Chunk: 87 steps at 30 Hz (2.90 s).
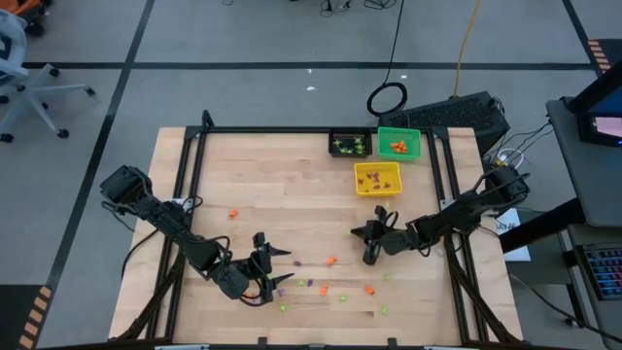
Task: Sort Halloween decoration
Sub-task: Put the green spider toy into the black basket
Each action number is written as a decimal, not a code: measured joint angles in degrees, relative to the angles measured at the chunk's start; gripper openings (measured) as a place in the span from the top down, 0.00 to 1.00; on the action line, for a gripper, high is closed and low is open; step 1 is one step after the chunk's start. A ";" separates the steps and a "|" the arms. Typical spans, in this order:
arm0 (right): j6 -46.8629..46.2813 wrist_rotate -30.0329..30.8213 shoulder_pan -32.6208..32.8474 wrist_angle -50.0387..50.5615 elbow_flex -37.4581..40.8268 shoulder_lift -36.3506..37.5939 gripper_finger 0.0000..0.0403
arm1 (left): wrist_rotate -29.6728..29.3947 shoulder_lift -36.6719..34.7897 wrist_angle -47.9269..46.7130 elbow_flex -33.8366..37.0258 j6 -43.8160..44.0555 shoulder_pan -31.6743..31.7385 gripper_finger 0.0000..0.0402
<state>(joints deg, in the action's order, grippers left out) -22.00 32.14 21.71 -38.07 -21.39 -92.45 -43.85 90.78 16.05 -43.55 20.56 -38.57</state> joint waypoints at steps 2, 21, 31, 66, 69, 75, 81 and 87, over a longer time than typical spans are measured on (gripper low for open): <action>0.24 0.06 0.66 -1.01 0.00 0.38 1.00 | -0.09 0.00 0.00 0.00 -0.01 0.19 0.32; 16.00 1.15 5.54 -1.56 -4.43 12.96 1.00 | -0.11 -0.04 0.63 0.00 0.07 1.43 0.32; 23.61 6.96 7.92 11.08 -9.40 19.82 1.00 | -0.11 -0.04 1.53 0.00 0.04 1.44 0.32; 56.36 20.71 14.92 12.62 -10.19 20.68 1.00 | -0.11 -0.04 1.58 0.00 0.04 1.43 0.32; 56.57 20.72 14.92 12.64 -10.19 20.68 1.00 | -0.11 -0.04 1.57 0.00 0.04 1.43 0.32; 55.89 20.64 14.92 12.64 -10.19 20.68 1.00 | -0.12 -0.04 1.56 0.00 0.04 1.43 0.32; 55.72 20.59 14.92 12.64 -10.19 20.68 1.00 | -0.11 -0.04 1.57 0.00 0.06 1.44 0.32; 55.69 20.56 14.92 12.64 -10.19 20.68 1.00 | -0.11 -0.04 1.55 0.00 0.06 1.43 0.32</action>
<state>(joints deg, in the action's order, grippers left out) 33.69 52.71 36.62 -25.43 -31.57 -71.77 -43.97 90.74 17.61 -43.55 20.62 -37.15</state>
